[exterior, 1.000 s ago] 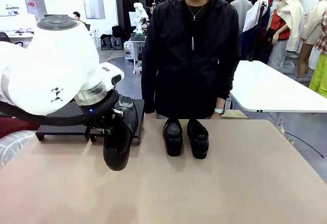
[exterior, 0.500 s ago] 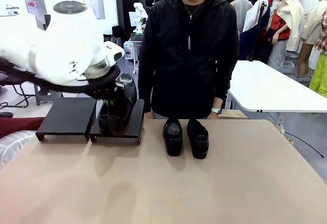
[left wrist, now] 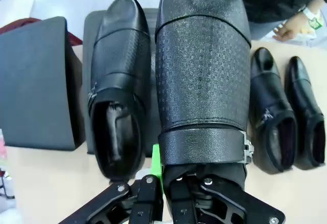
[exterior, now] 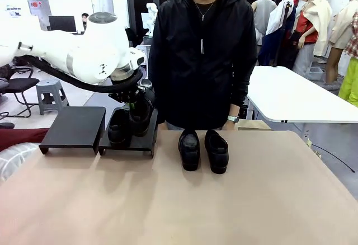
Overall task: Organize the shoes by placing them on the stand.
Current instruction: Place the Shoe from the middle of the table onto the Shoes Stand, then pick up one Shoe and place it in the middle of the table.
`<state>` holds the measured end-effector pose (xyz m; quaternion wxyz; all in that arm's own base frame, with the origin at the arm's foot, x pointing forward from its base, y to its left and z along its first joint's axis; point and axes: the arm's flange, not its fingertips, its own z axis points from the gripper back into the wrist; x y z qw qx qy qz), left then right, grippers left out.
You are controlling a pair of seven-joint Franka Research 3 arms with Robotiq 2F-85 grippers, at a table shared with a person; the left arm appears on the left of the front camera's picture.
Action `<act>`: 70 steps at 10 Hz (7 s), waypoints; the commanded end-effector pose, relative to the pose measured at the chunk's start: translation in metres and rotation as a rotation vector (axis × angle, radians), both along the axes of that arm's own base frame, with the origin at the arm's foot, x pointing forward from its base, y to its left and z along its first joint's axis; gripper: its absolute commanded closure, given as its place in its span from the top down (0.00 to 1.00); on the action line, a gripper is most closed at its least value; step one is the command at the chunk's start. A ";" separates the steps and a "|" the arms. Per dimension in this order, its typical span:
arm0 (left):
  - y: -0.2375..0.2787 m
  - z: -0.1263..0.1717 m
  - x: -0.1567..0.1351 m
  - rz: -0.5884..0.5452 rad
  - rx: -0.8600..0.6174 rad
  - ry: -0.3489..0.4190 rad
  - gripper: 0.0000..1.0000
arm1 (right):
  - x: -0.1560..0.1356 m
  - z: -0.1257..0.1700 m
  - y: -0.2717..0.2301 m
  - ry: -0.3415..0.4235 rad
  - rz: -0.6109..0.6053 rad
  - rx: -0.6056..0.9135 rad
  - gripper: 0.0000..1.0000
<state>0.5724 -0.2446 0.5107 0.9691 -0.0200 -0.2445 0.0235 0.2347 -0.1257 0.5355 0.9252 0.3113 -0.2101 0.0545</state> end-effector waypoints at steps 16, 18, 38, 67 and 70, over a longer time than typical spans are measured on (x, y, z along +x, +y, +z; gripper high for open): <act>-0.009 -0.024 -0.022 -0.053 0.153 -0.006 1.00 | -0.001 0.001 0.001 -0.012 0.007 0.013 1.00; 0.004 0.007 -0.082 -0.140 0.143 0.117 1.00 | -0.001 0.001 0.001 -0.012 0.007 0.013 1.00; 0.253 -0.040 -0.266 -0.502 -0.715 0.207 1.00 | -0.001 0.001 0.001 -0.012 0.007 0.013 1.00; 0.253 -0.040 -0.266 -0.502 -0.715 0.207 1.00 | 0.379 -0.144 0.440 0.398 -0.271 -0.492 1.00; 0.253 -0.040 -0.266 -0.502 -0.715 0.207 1.00 | 0.392 -0.166 0.432 0.474 -0.288 -0.484 1.00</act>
